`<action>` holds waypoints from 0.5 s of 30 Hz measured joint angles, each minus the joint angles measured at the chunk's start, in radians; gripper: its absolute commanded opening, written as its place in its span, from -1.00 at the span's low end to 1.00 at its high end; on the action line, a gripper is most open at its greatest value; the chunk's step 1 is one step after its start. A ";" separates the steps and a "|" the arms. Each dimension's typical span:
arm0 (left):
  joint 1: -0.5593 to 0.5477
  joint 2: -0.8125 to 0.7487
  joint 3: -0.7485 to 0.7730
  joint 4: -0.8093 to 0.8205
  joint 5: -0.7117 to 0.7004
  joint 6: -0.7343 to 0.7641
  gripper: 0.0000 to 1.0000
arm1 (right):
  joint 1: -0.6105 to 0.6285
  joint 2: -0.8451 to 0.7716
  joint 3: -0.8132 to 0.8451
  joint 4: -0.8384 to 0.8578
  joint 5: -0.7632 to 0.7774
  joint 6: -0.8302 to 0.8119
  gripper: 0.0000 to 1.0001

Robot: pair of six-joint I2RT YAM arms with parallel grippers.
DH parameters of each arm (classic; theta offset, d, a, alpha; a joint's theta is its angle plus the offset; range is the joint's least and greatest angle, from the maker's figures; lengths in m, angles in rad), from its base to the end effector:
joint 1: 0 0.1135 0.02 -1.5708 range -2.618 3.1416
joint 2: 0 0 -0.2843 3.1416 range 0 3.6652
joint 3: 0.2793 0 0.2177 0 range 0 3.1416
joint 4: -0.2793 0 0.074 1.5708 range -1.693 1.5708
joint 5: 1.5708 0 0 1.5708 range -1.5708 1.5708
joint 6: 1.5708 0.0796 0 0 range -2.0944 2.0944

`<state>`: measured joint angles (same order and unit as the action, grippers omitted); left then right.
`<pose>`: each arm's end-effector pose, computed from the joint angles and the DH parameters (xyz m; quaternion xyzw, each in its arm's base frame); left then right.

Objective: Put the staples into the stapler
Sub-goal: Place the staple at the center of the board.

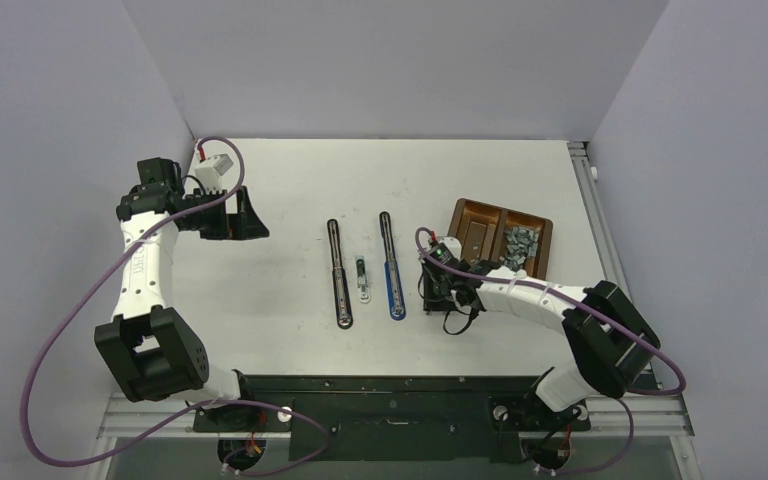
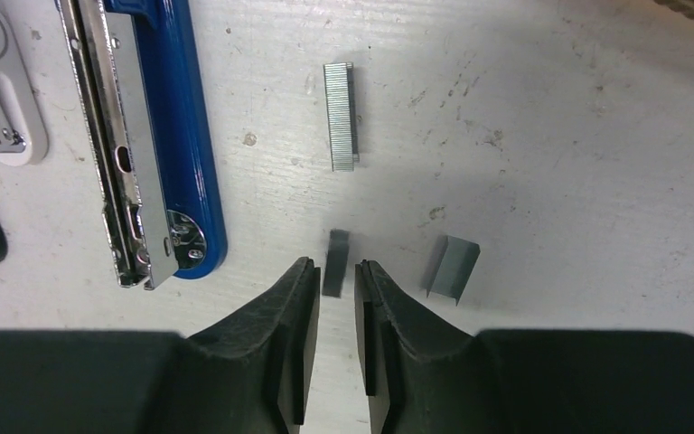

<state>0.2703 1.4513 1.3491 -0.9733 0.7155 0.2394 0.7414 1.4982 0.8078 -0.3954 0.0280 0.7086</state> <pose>0.2685 0.0202 0.3162 0.0718 0.9093 -0.2706 0.3078 0.2010 0.1811 0.1742 -0.0125 0.9706 0.1490 0.1887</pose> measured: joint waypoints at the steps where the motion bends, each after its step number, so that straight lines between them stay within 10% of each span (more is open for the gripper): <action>1: 0.000 0.000 0.000 0.000 0.000 0.000 0.92 | 0.000 0.000 -0.002 0.000 0.000 -0.003 -0.40; 15: 0.000 0.000 0.000 -0.003 0.003 0.000 0.92 | -0.134 -0.078 0.102 -0.090 -0.006 -0.056 -0.22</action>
<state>0.2703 1.4513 1.3491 -0.9768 0.7181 0.2394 0.6071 1.4204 0.9100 -0.4854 0.0219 0.6525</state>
